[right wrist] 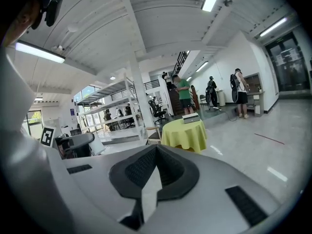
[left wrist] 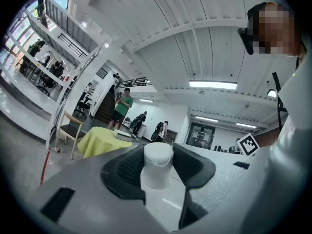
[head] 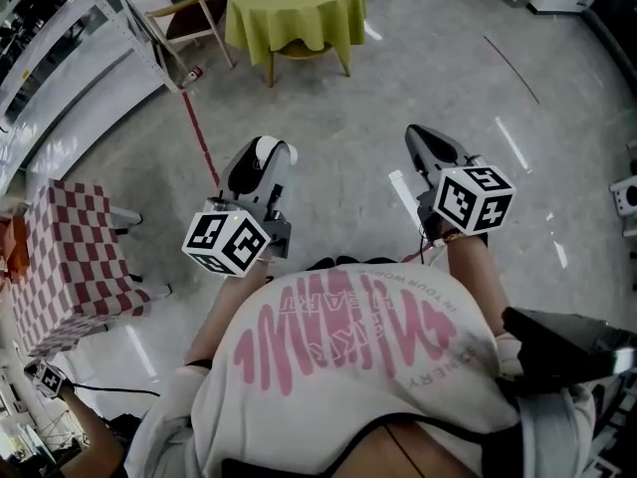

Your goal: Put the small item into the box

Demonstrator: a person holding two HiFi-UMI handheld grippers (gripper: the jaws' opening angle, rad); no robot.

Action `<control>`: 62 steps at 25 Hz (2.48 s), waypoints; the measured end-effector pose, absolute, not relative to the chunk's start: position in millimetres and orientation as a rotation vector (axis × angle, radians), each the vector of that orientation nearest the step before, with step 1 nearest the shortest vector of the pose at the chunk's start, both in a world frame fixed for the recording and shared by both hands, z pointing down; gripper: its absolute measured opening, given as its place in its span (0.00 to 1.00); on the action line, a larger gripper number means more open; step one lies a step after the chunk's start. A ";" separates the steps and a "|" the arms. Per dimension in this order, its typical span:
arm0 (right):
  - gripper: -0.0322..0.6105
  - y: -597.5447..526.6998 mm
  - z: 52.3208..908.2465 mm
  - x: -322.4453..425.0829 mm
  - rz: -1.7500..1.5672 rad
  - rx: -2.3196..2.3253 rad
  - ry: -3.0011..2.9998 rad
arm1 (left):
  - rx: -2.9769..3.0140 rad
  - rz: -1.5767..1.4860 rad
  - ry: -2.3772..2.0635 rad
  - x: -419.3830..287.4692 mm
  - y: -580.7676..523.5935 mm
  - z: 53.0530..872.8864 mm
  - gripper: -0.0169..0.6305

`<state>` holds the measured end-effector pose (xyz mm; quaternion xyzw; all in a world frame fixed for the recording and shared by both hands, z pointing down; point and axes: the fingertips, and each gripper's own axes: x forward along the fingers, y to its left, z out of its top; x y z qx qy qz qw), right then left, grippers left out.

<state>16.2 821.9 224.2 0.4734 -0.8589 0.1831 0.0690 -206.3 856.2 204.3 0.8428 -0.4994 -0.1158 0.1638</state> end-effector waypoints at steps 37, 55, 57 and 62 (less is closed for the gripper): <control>0.06 610.5 284.6 32.3 0.692 1.300 -2.541 | 2.293 -0.384 -1.438 -205.4 660.0 241.9 0.31; 0.06 429.3 279.4 95.4 0.694 1.211 -2.592 | 2.270 -0.377 -1.517 -139.9 491.0 233.3 0.31; 0.06 421.6 280.4 98.4 0.688 1.198 -2.598 | 2.252 -0.385 -1.525 -136.7 484.5 236.6 0.31; 0.06 404.9 281.0 104.4 0.699 1.197 -2.608 | 2.225 -0.401 -1.547 -136.9 470.5 238.2 0.31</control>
